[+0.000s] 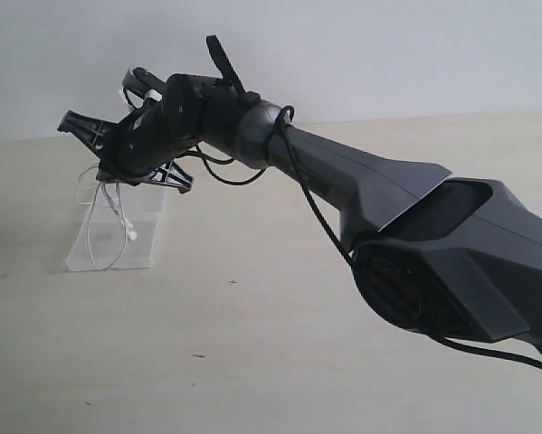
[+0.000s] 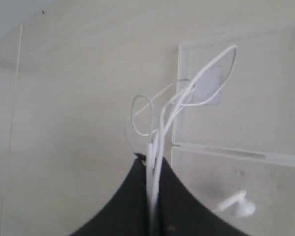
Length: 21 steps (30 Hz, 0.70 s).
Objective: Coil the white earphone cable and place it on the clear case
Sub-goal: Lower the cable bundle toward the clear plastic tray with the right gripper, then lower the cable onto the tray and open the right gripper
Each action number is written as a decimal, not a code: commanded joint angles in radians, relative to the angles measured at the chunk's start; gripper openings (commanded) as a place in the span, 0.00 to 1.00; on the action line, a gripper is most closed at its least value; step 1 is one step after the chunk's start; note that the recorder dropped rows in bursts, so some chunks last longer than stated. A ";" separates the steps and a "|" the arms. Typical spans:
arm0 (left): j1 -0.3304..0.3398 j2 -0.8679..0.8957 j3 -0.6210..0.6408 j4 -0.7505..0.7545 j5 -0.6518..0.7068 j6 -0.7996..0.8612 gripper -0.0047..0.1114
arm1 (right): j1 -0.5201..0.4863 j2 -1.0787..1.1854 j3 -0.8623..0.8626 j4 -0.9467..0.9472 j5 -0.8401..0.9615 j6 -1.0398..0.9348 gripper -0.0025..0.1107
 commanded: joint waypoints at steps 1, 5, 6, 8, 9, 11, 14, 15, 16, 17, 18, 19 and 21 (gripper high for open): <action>0.000 -0.008 0.002 -0.013 0.007 0.004 0.04 | -0.001 -0.011 -0.003 -0.010 -0.028 0.000 0.02; 0.000 -0.008 0.002 -0.013 0.005 0.004 0.04 | -0.001 -0.006 -0.003 -0.014 -0.032 0.000 0.02; 0.000 -0.008 0.002 -0.013 0.005 0.004 0.04 | -0.001 -0.003 -0.003 -0.014 -0.032 0.000 0.02; 0.000 -0.008 0.002 -0.013 0.005 0.004 0.04 | -0.001 0.000 -0.003 -0.026 -0.030 0.004 0.02; 0.000 -0.008 0.002 -0.013 0.005 0.004 0.04 | -0.001 0.000 -0.003 -0.041 -0.030 0.011 0.02; 0.000 -0.008 0.002 -0.013 0.005 0.004 0.04 | -0.001 0.000 -0.003 -0.062 -0.032 0.019 0.02; 0.000 -0.008 0.002 -0.013 0.005 0.004 0.04 | -0.001 0.000 -0.003 -0.098 -0.030 0.025 0.02; 0.000 -0.008 0.002 -0.013 0.005 0.004 0.04 | -0.001 0.000 -0.003 -0.109 -0.028 0.031 0.02; 0.000 -0.008 0.002 -0.013 0.005 0.004 0.04 | -0.001 0.000 -0.003 -0.114 -0.028 0.042 0.02; 0.000 -0.008 0.002 -0.013 0.005 0.004 0.04 | -0.001 0.000 -0.003 -0.114 -0.028 0.043 0.02; 0.000 -0.008 0.002 -0.013 0.005 0.004 0.04 | -0.001 0.000 -0.003 -0.116 -0.028 0.042 0.02; 0.000 -0.008 0.002 -0.013 0.005 0.004 0.04 | -0.001 0.000 -0.003 -0.121 -0.028 0.042 0.02; 0.000 -0.008 0.002 -0.013 0.005 0.004 0.04 | -0.001 0.000 -0.003 -0.126 -0.028 0.042 0.02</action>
